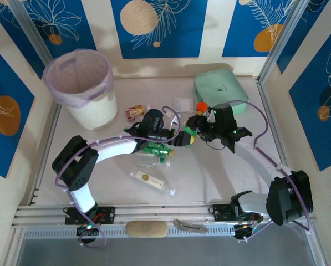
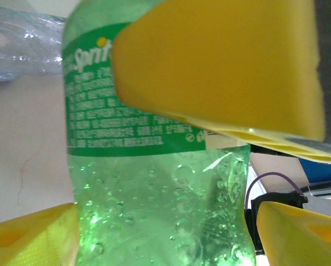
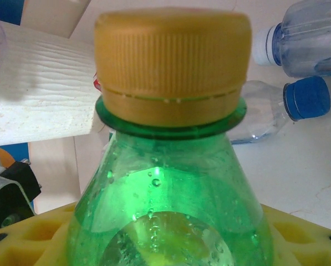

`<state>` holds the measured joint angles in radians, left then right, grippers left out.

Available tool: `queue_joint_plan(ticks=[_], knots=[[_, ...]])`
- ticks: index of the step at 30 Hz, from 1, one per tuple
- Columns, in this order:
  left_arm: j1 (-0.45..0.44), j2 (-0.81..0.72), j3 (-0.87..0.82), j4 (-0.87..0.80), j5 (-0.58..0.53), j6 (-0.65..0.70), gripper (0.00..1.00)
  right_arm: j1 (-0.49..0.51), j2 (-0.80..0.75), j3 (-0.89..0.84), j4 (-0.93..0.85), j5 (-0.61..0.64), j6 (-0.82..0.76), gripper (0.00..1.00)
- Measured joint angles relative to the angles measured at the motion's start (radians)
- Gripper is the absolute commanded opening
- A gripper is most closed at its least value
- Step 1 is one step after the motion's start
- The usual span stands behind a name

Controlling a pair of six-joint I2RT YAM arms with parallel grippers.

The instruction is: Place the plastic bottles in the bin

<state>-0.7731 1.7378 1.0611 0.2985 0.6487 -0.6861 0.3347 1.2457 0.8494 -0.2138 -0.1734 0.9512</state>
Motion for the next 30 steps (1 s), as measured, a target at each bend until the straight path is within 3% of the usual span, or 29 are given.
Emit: queue_joint_plan(ticks=[1,6,13,20,24,30], knots=[[0.0,0.0,0.0,-0.003,-0.002,-0.001,0.59,0.0,0.0,0.0,0.001,-0.003,0.0,0.51],[0.001,0.001,0.001,-0.002,-0.002,0.002,0.54,0.0,0.0,0.0,0.001,-0.003,-0.001,0.53],[0.0,0.001,0.001,-0.001,-0.01,0.003,0.53,-0.016,-0.007,0.013,-0.028,-0.002,-0.014,0.77],[0.015,-0.002,0.0,-0.016,-0.049,0.003,0.53,-0.094,-0.082,0.046,-0.075,0.016,-0.046,0.85],[0.039,-0.03,0.0,-0.085,-0.074,0.039,0.53,-0.13,-0.129,0.045,-0.087,0.025,-0.046,0.87],[0.116,-0.136,0.073,-0.293,-0.172,0.171,0.52,-0.141,-0.134,0.027,-0.079,0.026,-0.04,0.99]])
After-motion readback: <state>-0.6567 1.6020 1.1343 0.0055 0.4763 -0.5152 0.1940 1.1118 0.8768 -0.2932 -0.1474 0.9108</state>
